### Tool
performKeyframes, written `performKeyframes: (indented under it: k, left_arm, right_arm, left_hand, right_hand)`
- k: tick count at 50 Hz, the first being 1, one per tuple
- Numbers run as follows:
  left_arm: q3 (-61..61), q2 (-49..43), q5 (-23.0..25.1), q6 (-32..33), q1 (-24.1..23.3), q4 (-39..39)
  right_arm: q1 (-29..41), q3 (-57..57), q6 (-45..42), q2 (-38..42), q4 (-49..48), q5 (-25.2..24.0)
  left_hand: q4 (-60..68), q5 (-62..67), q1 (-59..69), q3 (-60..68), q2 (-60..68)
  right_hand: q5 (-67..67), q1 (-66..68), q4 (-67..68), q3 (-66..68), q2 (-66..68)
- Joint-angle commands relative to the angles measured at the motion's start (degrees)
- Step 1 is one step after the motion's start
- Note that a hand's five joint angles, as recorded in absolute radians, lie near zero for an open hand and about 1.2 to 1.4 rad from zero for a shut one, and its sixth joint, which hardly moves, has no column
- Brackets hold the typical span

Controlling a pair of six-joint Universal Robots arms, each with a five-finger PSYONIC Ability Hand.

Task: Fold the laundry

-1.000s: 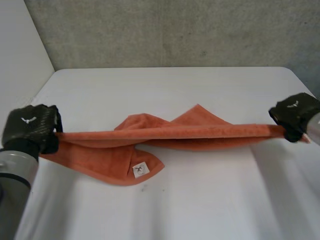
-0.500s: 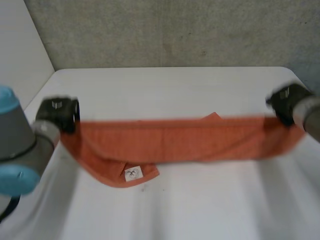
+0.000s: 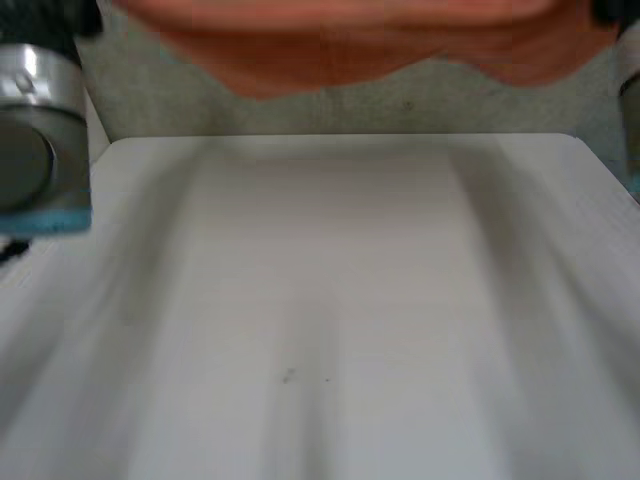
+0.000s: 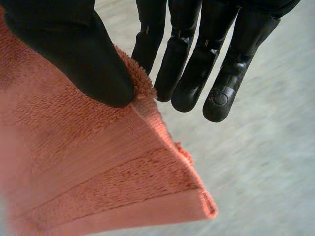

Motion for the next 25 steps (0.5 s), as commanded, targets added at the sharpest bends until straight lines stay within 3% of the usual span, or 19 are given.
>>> performKeyframes:
  k: [1, 9, 15, 25]
  left_arm:
    - [-12.9, -5.2, 0.6, 0.1, 0.0, -0.6]
    - [-18.5, -14.9, 0.6, 0.8, -0.1, -1.7]
    - [-20.7, -15.3, 0.6, 2.4, -0.1, -4.6]
    - [-29.3, -1.3, -0.1, 3.8, 3.3, -16.9]
  right_arm:
    - [-0.4, 12.9, -0.4, 1.7, 2.9, -2.6]
    - [-0.5, 21.8, -0.5, 10.1, 3.8, -3.3]
    - [-0.6, 24.2, -0.5, 12.1, 7.8, -4.5]
    - [-3.4, 27.4, -3.5, 5.5, 21.4, -7.9]
  left_hand:
    - [10.2, 10.7, 11.5, 10.3, 10.2]
    - [10.2, 10.7, 11.5, 10.3, 10.2]
    - [10.2, 10.7, 11.5, 10.3, 10.2]
    - [10.2, 10.7, 11.5, 10.3, 10.2]
  right_hand:
    - [13.0, 24.2, 11.5, 11.6, 12.0]
    - [13.0, 24.2, 11.5, 11.6, 12.0]
    - [13.0, 24.2, 11.5, 11.6, 12.0]
    - [13.0, 24.2, 11.5, 11.6, 12.0]
